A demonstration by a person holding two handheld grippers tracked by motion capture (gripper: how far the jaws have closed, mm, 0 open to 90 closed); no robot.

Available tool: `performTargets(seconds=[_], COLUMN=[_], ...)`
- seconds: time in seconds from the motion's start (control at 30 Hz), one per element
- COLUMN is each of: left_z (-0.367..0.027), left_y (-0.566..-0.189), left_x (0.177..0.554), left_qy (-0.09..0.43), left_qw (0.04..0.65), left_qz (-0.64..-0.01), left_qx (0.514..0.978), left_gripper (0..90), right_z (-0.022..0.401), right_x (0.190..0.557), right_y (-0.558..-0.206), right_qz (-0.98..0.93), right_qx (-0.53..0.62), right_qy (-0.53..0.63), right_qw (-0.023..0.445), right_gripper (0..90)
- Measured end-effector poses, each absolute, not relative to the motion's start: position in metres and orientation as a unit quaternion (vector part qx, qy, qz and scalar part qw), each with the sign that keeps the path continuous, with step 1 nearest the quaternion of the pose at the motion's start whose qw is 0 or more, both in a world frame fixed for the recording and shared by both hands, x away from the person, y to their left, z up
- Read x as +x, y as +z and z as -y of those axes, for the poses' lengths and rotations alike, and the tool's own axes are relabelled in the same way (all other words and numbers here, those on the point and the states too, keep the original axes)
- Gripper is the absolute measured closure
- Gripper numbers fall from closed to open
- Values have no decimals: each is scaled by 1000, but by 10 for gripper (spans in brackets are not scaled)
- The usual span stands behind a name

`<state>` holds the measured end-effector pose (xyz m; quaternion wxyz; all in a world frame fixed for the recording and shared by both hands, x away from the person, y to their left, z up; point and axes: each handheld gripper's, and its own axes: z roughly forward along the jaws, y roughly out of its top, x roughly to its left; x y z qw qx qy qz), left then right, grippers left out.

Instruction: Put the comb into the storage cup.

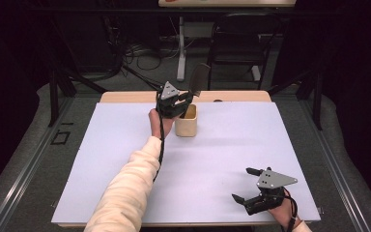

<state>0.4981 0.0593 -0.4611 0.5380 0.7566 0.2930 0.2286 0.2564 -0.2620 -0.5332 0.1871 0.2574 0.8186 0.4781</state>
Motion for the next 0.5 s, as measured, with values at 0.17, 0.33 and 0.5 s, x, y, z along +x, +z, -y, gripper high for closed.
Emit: performTargets(seconds=[0.17, 0.33, 0.5], left_z=[-59, -59, -60], left_y=[-463, -467, -470], left_x=[499, 500, 502], left_qy=[225, 225, 223], left_qw=[535, 526, 522], left_qz=[-295, -295, -299], left_qx=[759, 765, 767], left_gripper=[719, 719, 718], right_z=[262, 262, 262], right_x=[256, 256, 257], right_y=[-533, -533, -533], right_qz=[-818, -818, -818], right_qx=[258, 258, 257], right_qy=[478, 478, 479], right_qw=[187, 187, 187], right_gripper=[4, 4, 4])
